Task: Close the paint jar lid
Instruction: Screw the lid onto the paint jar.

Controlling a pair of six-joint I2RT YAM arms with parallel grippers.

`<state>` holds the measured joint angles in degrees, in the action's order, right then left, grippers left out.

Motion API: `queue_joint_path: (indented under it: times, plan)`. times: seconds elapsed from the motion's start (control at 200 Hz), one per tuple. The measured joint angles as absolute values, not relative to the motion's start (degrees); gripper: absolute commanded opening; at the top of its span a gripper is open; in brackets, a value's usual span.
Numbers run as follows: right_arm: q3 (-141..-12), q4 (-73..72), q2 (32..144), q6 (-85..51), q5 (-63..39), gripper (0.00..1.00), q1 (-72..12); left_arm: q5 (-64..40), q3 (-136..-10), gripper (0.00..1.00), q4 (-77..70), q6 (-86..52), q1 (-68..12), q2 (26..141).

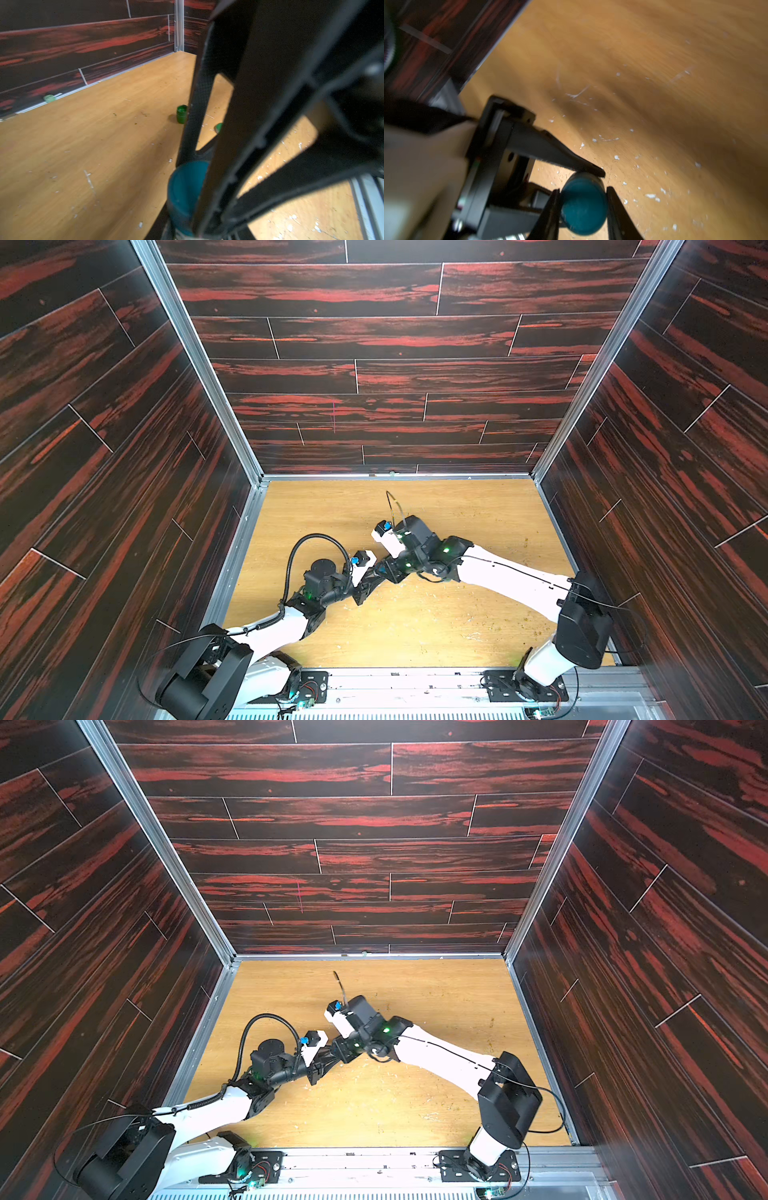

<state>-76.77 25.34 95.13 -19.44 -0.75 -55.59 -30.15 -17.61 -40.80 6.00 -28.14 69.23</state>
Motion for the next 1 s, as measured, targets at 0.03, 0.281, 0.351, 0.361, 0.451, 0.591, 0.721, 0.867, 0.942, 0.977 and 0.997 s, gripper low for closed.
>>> queue_joint_path:
  times: [0.03,0.281,0.351,0.361,0.451,0.591,0.721,0.867,0.942,0.977,0.997]
  plan:
    - [-78.1,26.4,95.8,-22.0,1.5,0.04,-56.4,-29.5,-17.6,0.0,-41.1,5.9,-28.1,69.2]
    - [-84.0,30.9,100.2,-43.9,16.1,0.02,-61.5,-26.0,-17.4,0.0,-42.3,4.1,-28.0,69.7]
    - [-84.3,30.9,101.1,-48.6,18.5,0.02,-62.2,-25.4,-17.2,0.0,-42.4,3.4,-28.0,70.2]
    - [-84.4,30.9,101.2,-49.1,18.7,0.02,-62.2,-25.3,-17.2,0.0,-42.4,3.3,-28.0,70.3]
    - [-84.8,30.8,102.2,-53.1,20.6,0.03,-62.9,-24.8,-16.9,0.0,-42.4,2.5,-28.0,70.5]
    - [-85.0,30.9,102.6,-55.8,22.2,0.03,-63.4,-24.3,-16.8,0.0,-42.5,2.4,-28.0,70.6]
    - [-85.0,30.9,102.7,-56.7,22.8,0.05,-63.5,-24.2,-16.8,0.0,-42.8,2.4,-28.0,70.8]
    - [-85.0,30.8,102.7,-56.6,22.9,0.1,-63.5,-24.1,-16.8,0.0,-42.9,2.4,-28.0,70.9]
    - [-85.0,30.6,102.7,-56.5,23.1,0.16,-63.5,-24.0,-16.8,0.0,-43.0,2.4,-28.0,70.9]
    - [-85.0,30.6,102.7,-56.3,23.2,0.22,-63.5,-23.9,-16.8,0.0,-43.1,2.4,-28.0,70.9]
    - [-85.0,30.6,102.7,-56.2,23.2,0.26,-63.5,-23.9,-16.8,0.0,-43.1,2.4,-28.0,70.9]
